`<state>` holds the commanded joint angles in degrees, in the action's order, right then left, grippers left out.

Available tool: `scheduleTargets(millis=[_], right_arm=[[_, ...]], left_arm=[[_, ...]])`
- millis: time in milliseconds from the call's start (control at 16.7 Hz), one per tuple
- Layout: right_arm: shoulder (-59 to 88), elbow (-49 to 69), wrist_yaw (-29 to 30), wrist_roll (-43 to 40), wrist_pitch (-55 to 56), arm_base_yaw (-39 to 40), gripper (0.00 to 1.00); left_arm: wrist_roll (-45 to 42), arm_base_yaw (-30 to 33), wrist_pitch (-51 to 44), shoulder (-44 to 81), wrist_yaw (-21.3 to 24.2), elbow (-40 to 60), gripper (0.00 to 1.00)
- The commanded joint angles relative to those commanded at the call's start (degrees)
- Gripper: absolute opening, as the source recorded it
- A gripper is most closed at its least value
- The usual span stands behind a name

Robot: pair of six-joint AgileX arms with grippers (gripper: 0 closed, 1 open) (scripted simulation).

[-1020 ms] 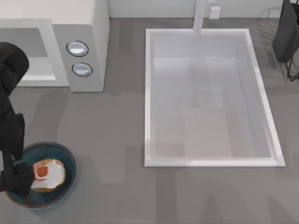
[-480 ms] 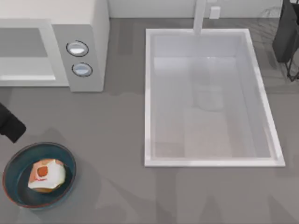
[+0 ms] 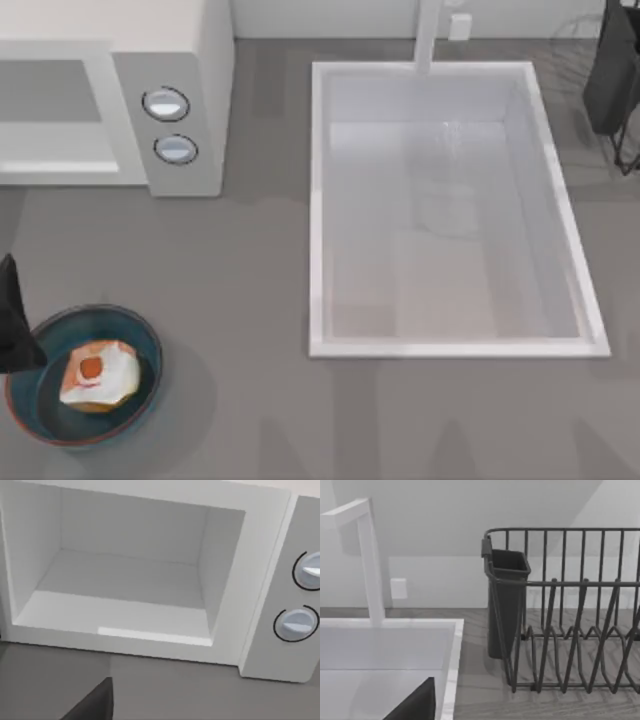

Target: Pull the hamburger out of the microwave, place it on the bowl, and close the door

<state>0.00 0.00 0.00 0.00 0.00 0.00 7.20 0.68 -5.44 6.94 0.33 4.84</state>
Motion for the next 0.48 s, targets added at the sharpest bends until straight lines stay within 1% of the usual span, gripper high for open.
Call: scheduleTargets(millis=[180, 480], right_arm=[[0.0, 0.0, 0.0, 0.0, 0.0, 0.0, 1.00], [0.0, 0.0, 0.0, 0.0, 0.0, 0.0, 1.00]], left_arm=[[-6.2, -0.6, 4.7, -6.0, -0.3, -4.2, 1.00], [-7.2, -0.7, 5.4, -6.9, -0.3, -4.8, 1.00]])
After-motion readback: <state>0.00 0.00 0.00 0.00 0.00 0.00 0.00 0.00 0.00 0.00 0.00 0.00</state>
